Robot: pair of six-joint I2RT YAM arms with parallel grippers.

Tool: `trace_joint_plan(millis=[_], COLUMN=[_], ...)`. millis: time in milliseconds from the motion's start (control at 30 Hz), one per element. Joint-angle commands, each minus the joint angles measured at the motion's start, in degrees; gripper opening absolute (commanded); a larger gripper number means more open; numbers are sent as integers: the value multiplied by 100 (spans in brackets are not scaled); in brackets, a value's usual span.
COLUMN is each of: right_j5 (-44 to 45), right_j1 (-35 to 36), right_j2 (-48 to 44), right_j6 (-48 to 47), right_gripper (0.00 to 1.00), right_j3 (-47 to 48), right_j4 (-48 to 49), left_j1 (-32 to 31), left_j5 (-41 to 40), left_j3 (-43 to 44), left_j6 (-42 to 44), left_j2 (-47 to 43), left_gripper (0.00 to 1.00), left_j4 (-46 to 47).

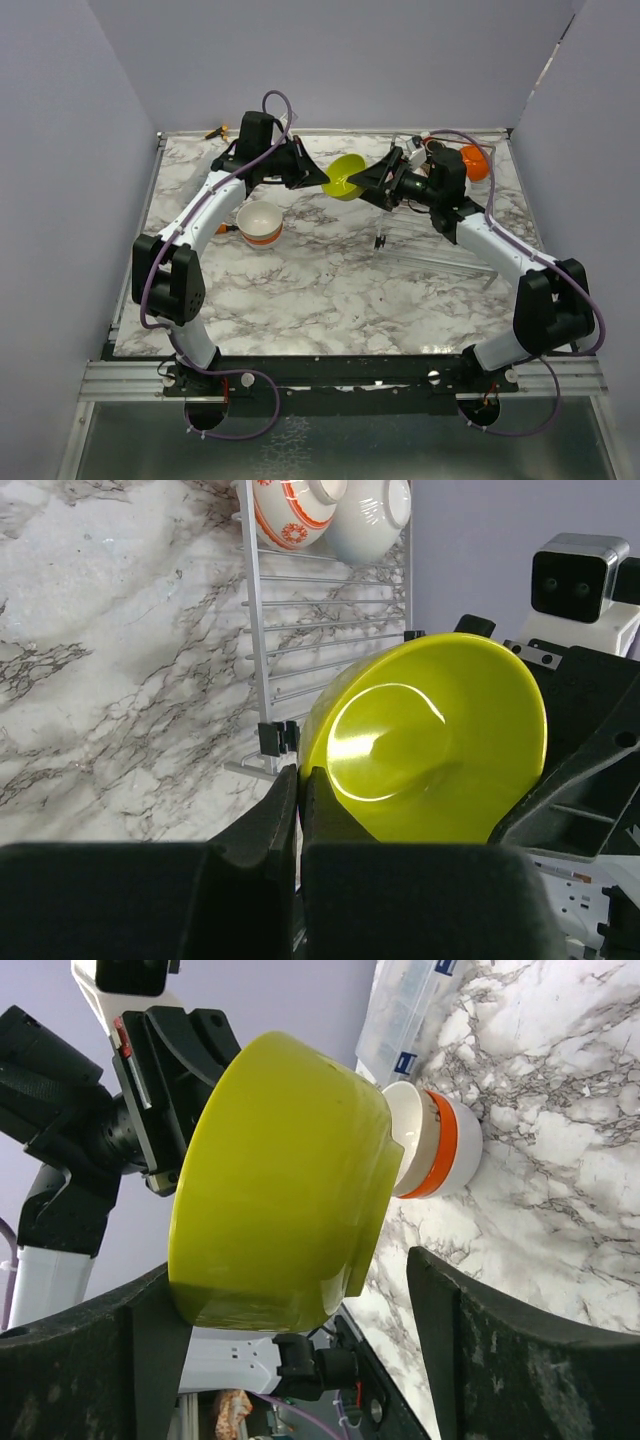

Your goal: Load the bowls into the dish rack

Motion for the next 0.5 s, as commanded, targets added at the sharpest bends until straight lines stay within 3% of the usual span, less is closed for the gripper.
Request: trace_joint_plan(millis=[0,367,467], right_j5=[-34,108,239], right_j1=[59,64,61], right_j2=[67,6,16], right_j6=[304,298,9], right_gripper=[78,40,33], right_j3=[123,145,292], right_j4=[281,18,-582], left_j1=[-5,-5,-13], left_j5=[280,228,253], left_j3=[-63,-132,-163], left_j6=[-35,-5,76], left_j2=[22,59,26], left_gripper=[0,1,16], left_j4=[242,240,245])
